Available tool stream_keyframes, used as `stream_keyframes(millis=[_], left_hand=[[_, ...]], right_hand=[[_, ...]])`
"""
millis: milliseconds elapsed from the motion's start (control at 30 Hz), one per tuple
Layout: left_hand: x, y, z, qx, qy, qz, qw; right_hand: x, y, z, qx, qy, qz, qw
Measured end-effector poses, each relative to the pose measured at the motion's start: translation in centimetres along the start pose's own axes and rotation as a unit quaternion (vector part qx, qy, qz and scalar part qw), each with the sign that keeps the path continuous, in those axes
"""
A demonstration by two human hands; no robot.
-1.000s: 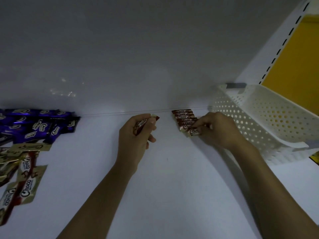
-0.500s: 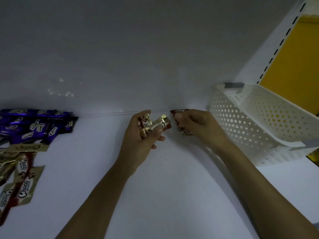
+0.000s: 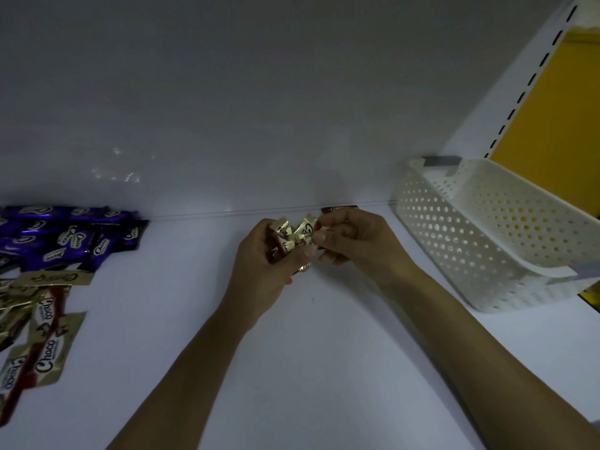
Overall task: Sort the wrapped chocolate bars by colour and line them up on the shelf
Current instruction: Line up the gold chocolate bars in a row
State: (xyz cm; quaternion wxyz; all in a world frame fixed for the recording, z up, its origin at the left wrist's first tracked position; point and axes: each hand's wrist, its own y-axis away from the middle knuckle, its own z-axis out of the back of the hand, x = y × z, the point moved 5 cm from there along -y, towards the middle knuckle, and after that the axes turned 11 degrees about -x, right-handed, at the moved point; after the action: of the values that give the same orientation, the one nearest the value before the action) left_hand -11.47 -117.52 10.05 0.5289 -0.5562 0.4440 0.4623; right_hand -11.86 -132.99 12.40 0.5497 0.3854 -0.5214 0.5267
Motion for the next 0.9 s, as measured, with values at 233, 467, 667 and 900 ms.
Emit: stream_keyframes(millis=[233, 467, 667, 900], left_hand=[[0.3, -0.2, 0.4, -0.048, 0.025, 0.008, 0.998], [0.2, -0.3, 0.4, -0.056, 0.036, 0.000, 0.998], [0.2, -0.3, 0.4, -0.055, 0.046, -0.004, 0.997], [0.0, -0.1, 0.4, -0.039, 0.044, -0.004, 0.998]], right_hand=[[0.0, -0.7, 1.7, 0.000, 0.092, 0.055, 0.994], [0.0, -0.5, 2.0, 0.007, -0.056, -0.028, 0.998], [1.3, -0.9, 4.3, -0.033, 0.220, 0.114, 0.968], [-0.3, -0.9, 3.7, 0.062, 0.369, 0.117, 0.920]])
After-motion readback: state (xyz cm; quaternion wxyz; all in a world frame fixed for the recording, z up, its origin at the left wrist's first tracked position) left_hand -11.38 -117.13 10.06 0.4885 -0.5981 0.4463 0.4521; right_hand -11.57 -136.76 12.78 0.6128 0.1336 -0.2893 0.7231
